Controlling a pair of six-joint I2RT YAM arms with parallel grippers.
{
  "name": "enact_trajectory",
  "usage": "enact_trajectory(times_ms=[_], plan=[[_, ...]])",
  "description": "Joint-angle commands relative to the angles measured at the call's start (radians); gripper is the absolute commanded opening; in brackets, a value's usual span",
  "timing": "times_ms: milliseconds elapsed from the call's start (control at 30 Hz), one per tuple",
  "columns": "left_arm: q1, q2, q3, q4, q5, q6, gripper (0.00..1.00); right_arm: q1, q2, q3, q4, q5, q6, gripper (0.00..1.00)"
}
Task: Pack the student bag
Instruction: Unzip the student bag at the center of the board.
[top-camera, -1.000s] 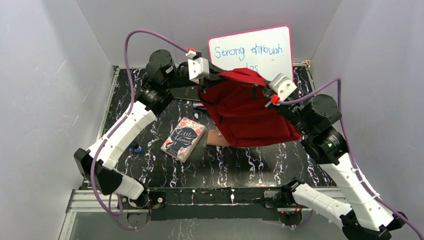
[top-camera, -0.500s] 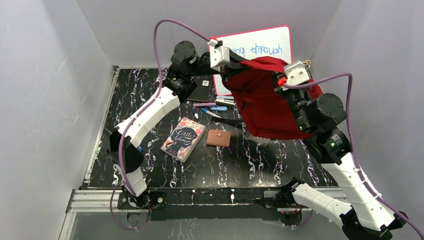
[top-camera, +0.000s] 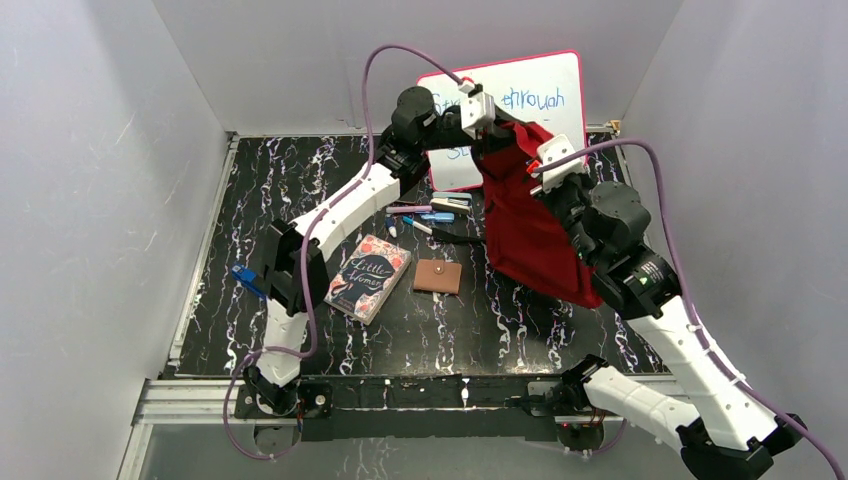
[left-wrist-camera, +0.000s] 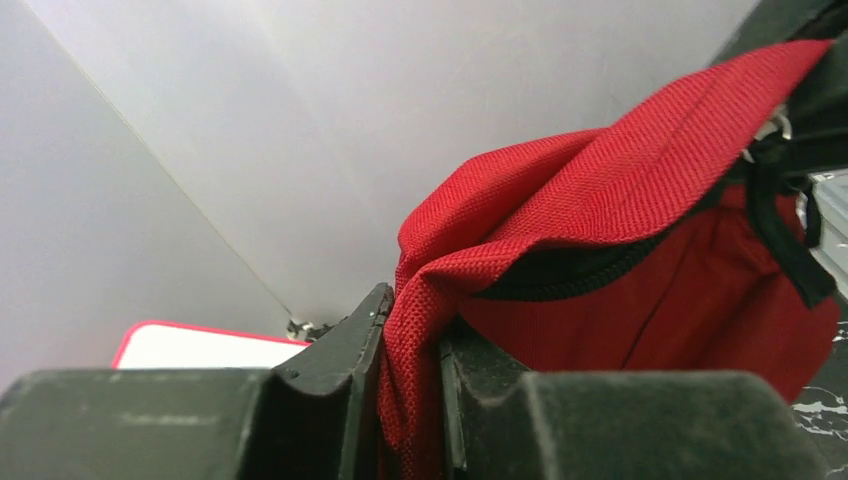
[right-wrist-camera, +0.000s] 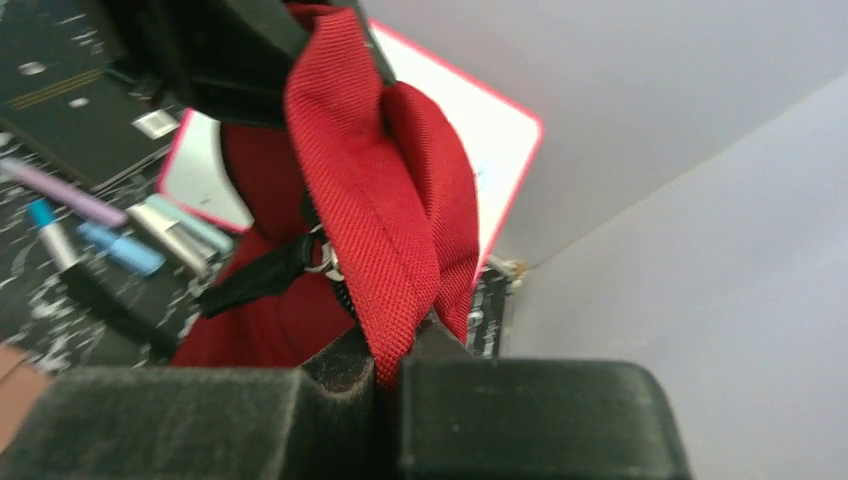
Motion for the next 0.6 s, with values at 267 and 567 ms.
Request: enact_trajectory(times_ms=[267, 567], plan=[[0.025, -0.334, -0.614, 0.125, -0.272, -0.025, 0.39, 0.010, -0.174, -0.200, -0.010, -0.398, 0.383, 0.00], [0.025, -0.713, -0.942, -0.100, -0.503, -0.044, 0.70, 0.010, -0.132, -0.241, 0.049, -0.425, 0.551, 0.00]])
